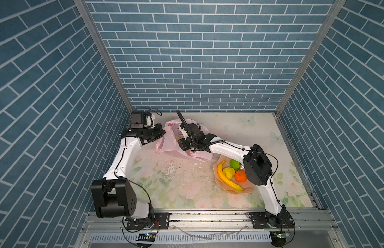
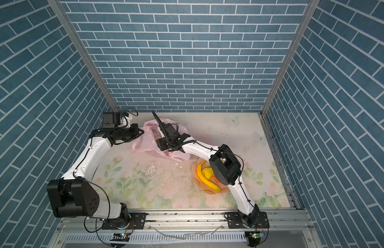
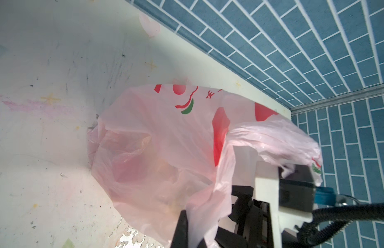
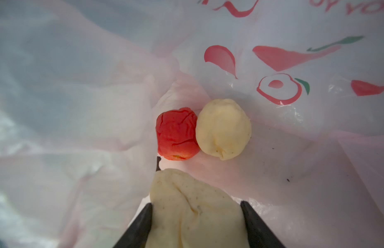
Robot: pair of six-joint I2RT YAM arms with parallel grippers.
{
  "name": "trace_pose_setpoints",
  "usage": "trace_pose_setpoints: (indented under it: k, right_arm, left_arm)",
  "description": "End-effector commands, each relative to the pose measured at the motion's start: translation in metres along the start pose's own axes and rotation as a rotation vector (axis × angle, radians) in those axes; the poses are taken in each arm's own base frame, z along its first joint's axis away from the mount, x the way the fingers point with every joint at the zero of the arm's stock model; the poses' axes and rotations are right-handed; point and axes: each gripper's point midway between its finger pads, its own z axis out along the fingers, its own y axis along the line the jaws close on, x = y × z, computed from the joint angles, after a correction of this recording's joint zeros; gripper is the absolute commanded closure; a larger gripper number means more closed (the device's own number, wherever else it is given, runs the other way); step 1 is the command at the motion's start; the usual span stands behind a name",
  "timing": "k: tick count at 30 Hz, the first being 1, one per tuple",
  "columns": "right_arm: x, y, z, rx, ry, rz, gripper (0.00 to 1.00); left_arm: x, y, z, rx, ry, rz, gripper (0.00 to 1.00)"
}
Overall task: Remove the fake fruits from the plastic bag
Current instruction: 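Lift the cream fruit out of the bag with the right gripper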
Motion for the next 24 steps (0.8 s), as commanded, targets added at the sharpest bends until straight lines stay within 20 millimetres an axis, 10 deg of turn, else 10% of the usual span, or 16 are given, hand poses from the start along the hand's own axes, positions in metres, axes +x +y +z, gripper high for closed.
trace_pose_setpoints:
  k: [1, 24]
  right_arm:
    - [0.007, 0.007, -0.018, 0.000, 0.032, -0.063, 0.82]
    - [-0.056, 0.053, -0.133, -0.069, -0.130, -0.170, 0.85]
  left_arm:
    - [-0.009, -0.016, -0.019, 0.026, -0.064, 0.029, 1.00]
    - [0.058, 0.006, -0.030, 0.005, 0.015, 0.023, 1.00]
